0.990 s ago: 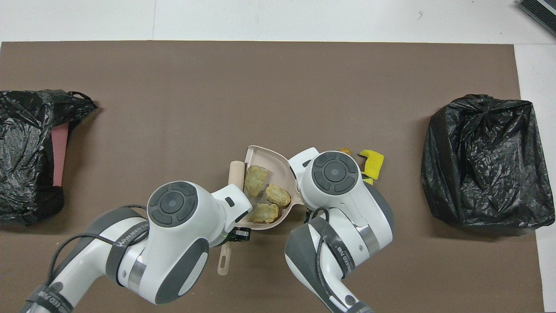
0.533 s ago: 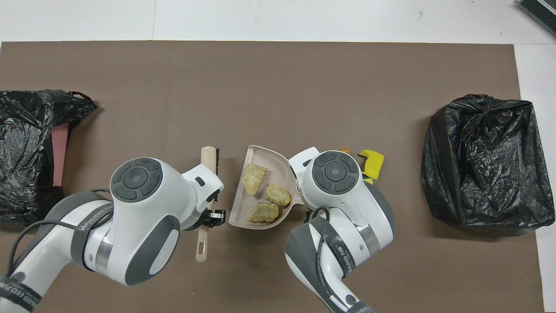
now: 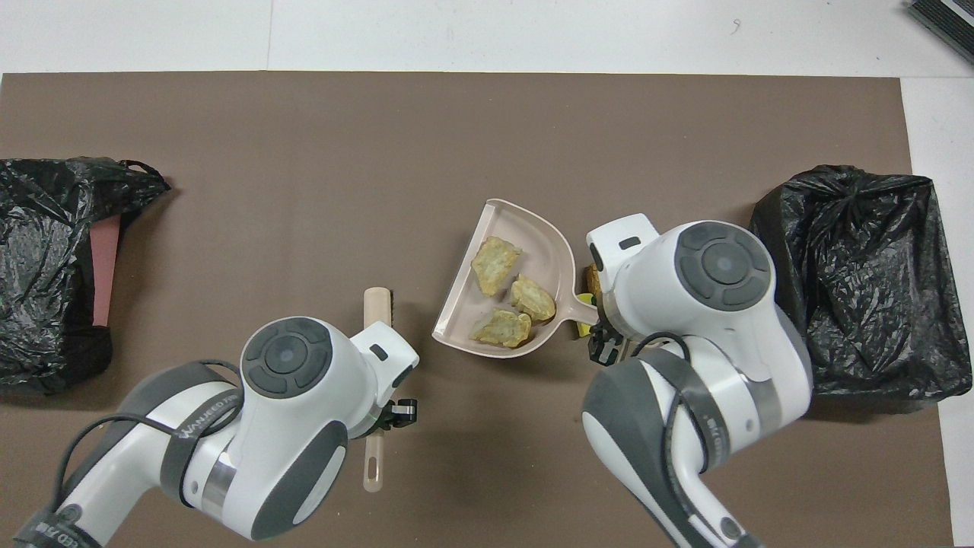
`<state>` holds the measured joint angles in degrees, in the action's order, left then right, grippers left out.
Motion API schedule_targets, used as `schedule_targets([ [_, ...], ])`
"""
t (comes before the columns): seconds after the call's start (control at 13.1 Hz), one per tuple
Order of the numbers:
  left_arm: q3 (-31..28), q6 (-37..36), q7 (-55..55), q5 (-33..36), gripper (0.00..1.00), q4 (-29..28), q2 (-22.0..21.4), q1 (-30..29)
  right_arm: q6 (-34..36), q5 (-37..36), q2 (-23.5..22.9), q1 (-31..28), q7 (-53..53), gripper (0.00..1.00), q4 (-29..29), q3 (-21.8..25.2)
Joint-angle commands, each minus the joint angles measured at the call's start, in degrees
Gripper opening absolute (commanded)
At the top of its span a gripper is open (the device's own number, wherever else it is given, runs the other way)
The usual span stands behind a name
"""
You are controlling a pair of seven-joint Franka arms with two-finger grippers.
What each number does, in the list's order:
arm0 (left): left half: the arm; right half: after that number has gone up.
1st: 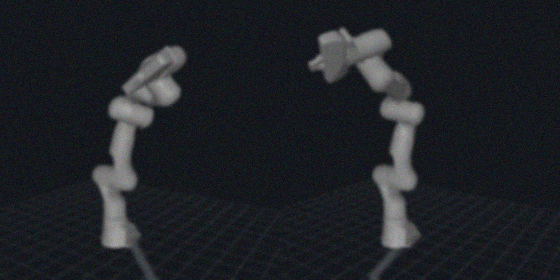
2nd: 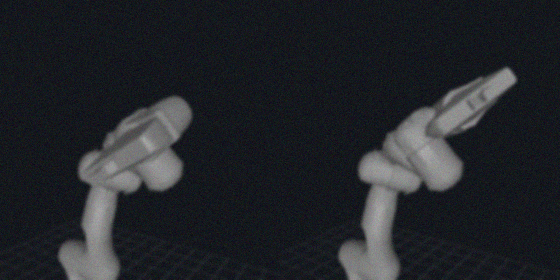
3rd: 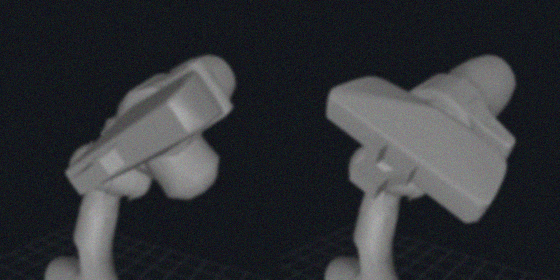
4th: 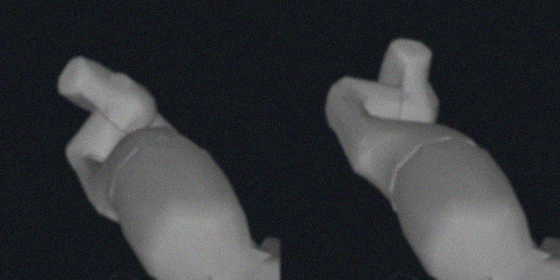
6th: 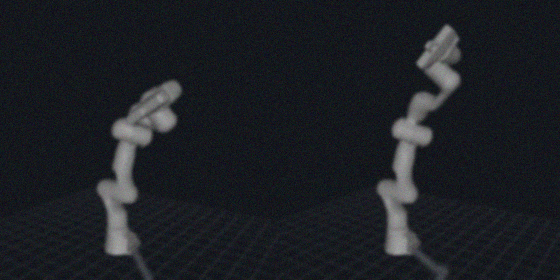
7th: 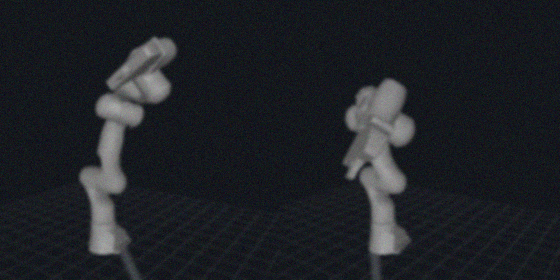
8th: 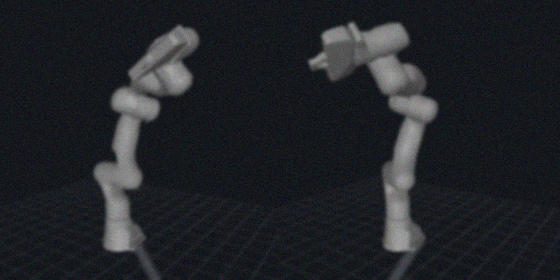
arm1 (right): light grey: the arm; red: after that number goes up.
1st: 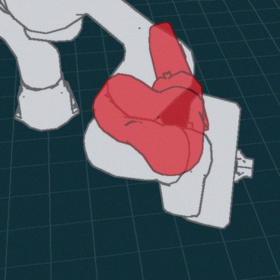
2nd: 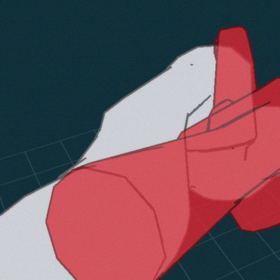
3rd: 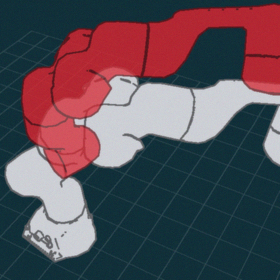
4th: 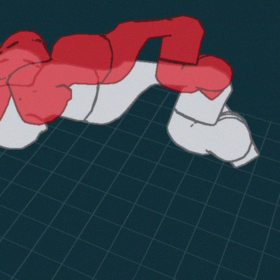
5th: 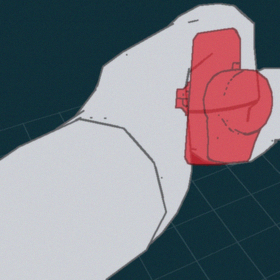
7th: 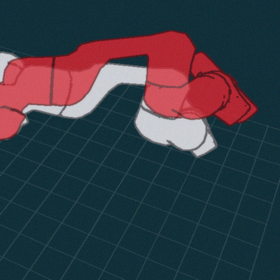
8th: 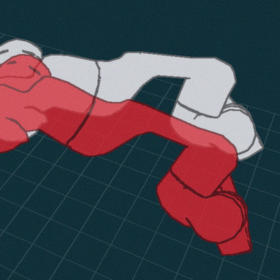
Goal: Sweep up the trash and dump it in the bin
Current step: 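Carry the loaded dustpan to the nearby black bag with the right gripper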
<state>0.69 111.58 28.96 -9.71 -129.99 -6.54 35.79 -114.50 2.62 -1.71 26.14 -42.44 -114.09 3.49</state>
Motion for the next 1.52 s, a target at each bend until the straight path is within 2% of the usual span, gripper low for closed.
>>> schedule_targets([
  [0.0,-0.5,2.6,5.0,0.6,0.00,-3.7,-2.2,4.8,3.0,-0.7,2.7,-3.6,-2.1,0.00,1.9,-0.2],
  [0.3,-0.5,11.5,10.1,-0.8,0.00,-10.4,-2.1,10.5,6.6,-0.8,5.7,-10.9,-4.6,0.00,2.9,-0.1],
  [0.46,-0.4,12.2,12.4,-1.5,0.00,-10.9,-2.3,11.1,9.9,-0.8,5.7,-15.7,-10.1,0.00,4.9,-0.1],
  [0.61,-0.4,12.3,13.8,-1.5,0.00,-10.9,-2.3,11.2,10.4,-0.7,5.7,-21.1,-16.2,0.00,5.1,0.2],
  [0.69,-0.5,12.5,13.4,-1.5,0.42,-10.5,-2.0,11.0,10.4,-0.7,5.6,-24.1,-19.5,0.00,5.1,0.2],
  [0.76,-0.6,12.4,14.0,-1.6,0.99,-9.7,-1.4,10.4,10.3,-0.9,5.6,-27.2,-23.1,0.00,5.0,0.2],
  [0.91,-0.8,11.0,14.6,-1.5,1.00,-4.6,1.9,8.2,9.6,-3.1,5.6,-33.0,-32.7,0.00,5.0,0.3],
  [1.14,-1.0,11.1,12.0,-0.5,1.00,-1.1,2.8,3.1,8.5,-9.5,5.6,-40.0,-39.1,0.00,5.1,0.3],
  [1.45,-1.0,10.7,2.1,0.7,1.00,6.2,5.5,-7.3,2.7,-17.1,5.4,-47.0,-47.1,0.00,5.7,0.2],
])
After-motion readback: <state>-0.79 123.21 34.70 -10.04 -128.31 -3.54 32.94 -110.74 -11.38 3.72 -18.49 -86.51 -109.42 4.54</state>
